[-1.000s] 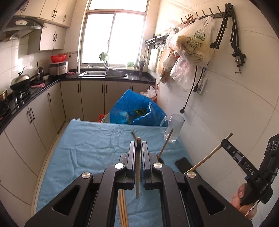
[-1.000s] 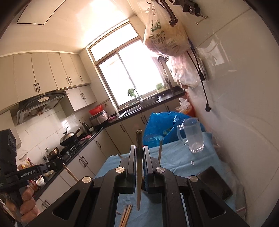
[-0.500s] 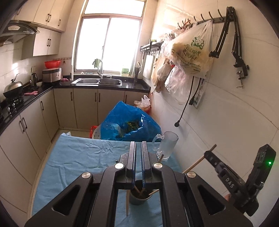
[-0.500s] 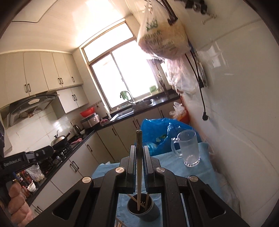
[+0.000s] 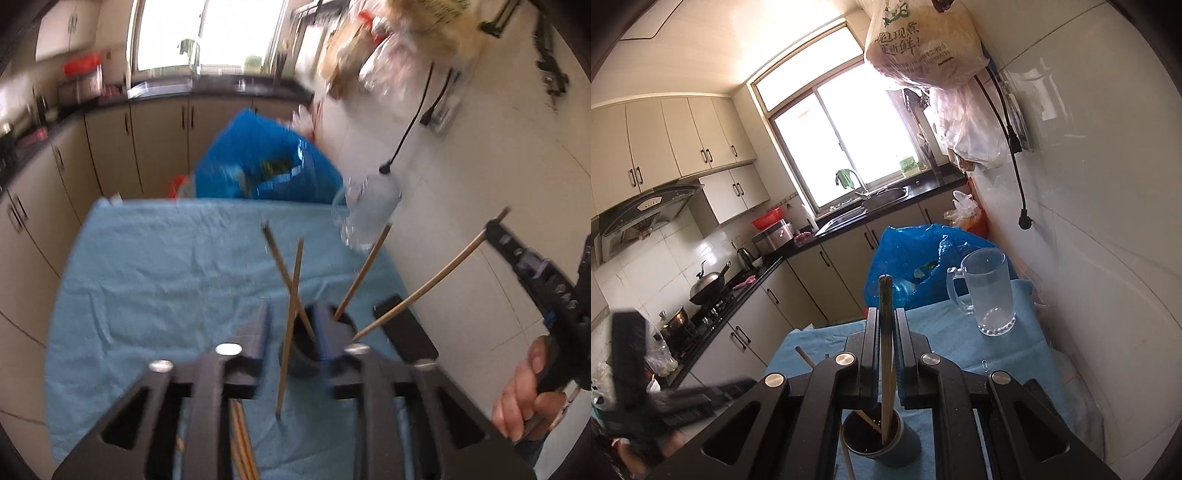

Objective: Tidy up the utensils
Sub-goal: 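Push the held chopsticks down into the black cup with both grippers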

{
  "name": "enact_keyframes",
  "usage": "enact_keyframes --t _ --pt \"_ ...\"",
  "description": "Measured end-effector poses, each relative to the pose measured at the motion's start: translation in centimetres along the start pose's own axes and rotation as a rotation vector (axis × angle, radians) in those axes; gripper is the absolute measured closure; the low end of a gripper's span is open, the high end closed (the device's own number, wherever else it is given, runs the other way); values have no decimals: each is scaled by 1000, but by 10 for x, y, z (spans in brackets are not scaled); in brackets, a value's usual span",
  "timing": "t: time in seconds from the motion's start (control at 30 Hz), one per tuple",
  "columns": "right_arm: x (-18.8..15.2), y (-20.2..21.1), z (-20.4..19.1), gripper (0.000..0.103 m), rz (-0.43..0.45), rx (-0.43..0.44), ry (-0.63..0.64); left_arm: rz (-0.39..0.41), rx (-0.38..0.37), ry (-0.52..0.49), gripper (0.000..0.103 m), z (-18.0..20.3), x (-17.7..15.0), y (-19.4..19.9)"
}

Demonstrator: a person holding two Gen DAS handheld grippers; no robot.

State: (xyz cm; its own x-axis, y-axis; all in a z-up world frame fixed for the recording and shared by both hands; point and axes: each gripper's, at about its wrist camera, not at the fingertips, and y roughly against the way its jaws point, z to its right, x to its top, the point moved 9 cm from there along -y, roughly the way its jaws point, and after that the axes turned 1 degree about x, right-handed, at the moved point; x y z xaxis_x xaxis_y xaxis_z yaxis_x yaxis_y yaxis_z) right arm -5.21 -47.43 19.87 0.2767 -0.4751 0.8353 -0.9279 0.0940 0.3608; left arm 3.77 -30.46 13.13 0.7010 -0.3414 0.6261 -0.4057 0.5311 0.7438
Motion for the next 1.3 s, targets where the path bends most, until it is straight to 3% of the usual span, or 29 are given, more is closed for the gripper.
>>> enact_keyframes --t 0.17,0.23,0.63,0.73,0.87,1.3 --pt "-5 -3 -3 95 -8 3 10 -104 -77 38 69 -7 -11 -41" --pt "-6 -6 -3 95 -14 5 10 -135 -75 60 69 -12 -12 -57" --pt "-16 -16 -4 95 -44 7 18 -168 -38 44 69 -9 -12 -101" --pt "-17 -18 -4 95 -47 5 17 -175 -23 24 79 -4 -13 -105" --pt "-18 -19 -2 95 -51 0 14 -170 -7 17 95 -3 -15 -103" --pt "-16 -18 0 95 -45 -9 19 -57 48 -36 96 4 -1 -50"
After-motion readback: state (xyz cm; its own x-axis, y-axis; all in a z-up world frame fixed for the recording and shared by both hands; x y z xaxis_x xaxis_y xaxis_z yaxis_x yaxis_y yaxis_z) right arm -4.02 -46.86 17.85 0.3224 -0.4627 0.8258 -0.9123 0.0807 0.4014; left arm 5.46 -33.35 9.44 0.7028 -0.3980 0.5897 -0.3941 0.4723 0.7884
